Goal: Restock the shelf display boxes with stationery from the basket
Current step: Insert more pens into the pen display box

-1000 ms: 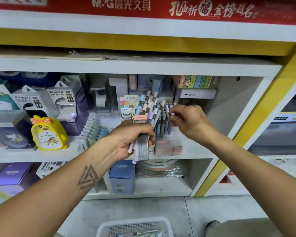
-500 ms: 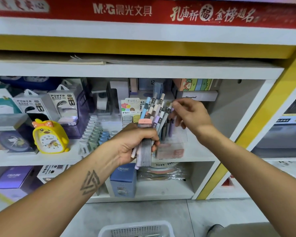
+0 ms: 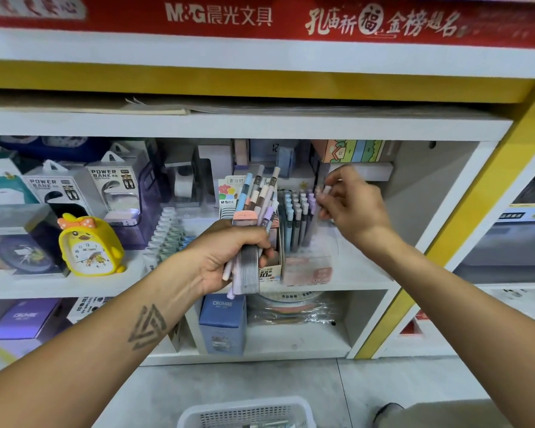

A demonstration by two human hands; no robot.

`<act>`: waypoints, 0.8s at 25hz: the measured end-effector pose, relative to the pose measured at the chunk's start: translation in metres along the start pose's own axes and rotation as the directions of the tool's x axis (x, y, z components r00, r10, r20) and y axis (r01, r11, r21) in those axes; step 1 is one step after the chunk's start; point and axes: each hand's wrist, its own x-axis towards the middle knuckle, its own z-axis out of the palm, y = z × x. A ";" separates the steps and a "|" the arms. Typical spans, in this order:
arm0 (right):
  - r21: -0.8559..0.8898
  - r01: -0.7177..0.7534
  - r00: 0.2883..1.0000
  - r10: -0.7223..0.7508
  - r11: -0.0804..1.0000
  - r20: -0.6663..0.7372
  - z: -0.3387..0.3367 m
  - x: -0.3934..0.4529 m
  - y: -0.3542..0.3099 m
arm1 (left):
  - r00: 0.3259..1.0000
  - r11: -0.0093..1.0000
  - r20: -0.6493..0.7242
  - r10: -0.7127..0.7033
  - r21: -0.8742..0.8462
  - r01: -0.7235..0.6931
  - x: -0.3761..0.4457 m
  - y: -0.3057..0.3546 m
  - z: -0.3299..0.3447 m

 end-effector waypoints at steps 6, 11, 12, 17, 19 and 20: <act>0.002 0.075 0.990 -0.075 0.997 0.116 0.012 -0.004 0.008 | 1.000 1.000 0.013 -0.002 0.024 0.002 0.001 0.000 0.000; -0.014 0.099 0.990 -0.097 0.995 0.104 0.017 -0.006 0.008 | 1.000 1.000 0.024 -0.018 0.000 0.018 0.000 -0.001 -0.001; -0.013 0.096 0.991 -0.094 0.995 0.094 0.016 -0.006 0.008 | 0.999 1.000 0.031 -0.018 -0.002 0.018 0.000 0.000 -0.001; -0.015 0.097 0.993 -0.096 0.995 0.064 0.018 -0.005 0.008 | 0.999 1.000 0.043 -0.011 0.021 0.010 -0.002 0.000 0.000; -0.024 0.121 0.990 -0.119 0.992 0.080 0.018 -0.006 0.007 | 0.999 1.000 0.038 -0.011 0.028 0.010 -0.002 0.000 0.000; -0.040 0.145 0.985 -0.141 0.989 0.097 0.018 -0.007 0.006 | 0.999 1.000 0.039 -0.011 0.028 0.010 -0.002 -0.001 -0.001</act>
